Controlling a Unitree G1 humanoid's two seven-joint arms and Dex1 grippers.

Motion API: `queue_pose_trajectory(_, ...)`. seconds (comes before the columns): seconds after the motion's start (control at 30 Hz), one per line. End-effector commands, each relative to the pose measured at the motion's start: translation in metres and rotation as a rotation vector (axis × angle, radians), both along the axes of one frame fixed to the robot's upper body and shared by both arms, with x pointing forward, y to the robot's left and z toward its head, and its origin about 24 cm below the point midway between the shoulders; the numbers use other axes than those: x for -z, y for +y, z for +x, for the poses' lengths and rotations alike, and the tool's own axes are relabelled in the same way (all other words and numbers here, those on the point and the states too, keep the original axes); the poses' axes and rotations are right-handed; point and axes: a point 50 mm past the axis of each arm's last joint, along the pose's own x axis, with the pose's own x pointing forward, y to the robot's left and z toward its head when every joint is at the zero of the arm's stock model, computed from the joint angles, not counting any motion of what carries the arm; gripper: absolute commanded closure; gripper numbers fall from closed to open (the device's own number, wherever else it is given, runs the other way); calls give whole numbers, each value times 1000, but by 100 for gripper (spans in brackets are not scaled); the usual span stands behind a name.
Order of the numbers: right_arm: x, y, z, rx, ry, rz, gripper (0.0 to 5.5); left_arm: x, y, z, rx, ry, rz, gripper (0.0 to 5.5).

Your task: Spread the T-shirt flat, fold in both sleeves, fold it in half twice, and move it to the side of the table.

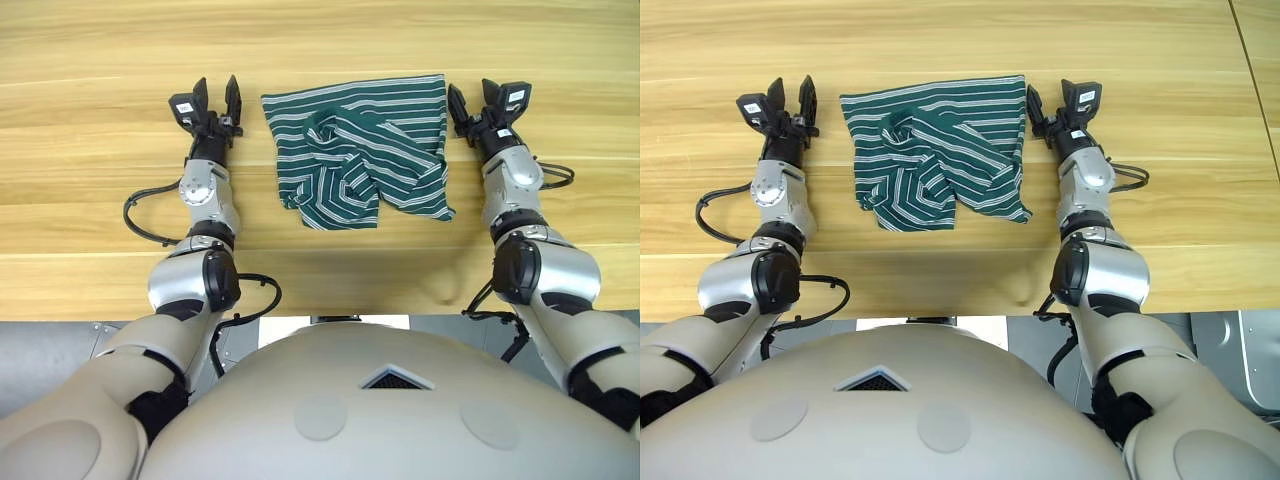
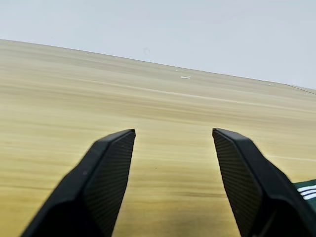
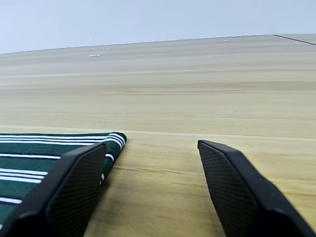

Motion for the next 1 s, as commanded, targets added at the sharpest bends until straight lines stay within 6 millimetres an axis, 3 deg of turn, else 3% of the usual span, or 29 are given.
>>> queue_pose_trajectory(0.03, 2, 3, 1, -2, 17, 30, 209, -1, -1, 1, 6, 4, 9, 274)
queue_pose_trajectory(0.37, 2, 3, 1, -13, 18, 42, 209, 0, -5, 2, 23, 5, 1, 274)
queue_pose_trajectory(0.5, -4, 0, -2, -88, -42, 132, 209, -2, -5, -3, 89, -49, -61, 274)
queue_pose_trajectory(0.57, -15, -17, -19, -280, -137, 94, 209, -9, -8, -20, 271, -125, -95, 274)
queue_pose_trajectory(0.63, -30, -32, -52, -508, -162, 77, 209, -28, -12, -61, 481, -134, -153, 274)
queue_pose_trajectory(0.77, -62, -29, -118, -715, 13, 118, 209, -64, -41, -124, 627, 20, -180, 274)
queue_pose_trajectory(0.83, -64, -22, -129, -741, 100, 152, 209, -72, -59, -136, 654, 44, -177, 274)
queue_pose_trajectory(1.0, -59, -9, -123, -697, 246, 248, 209, -67, -91, -139, 680, 161, -137, 274)
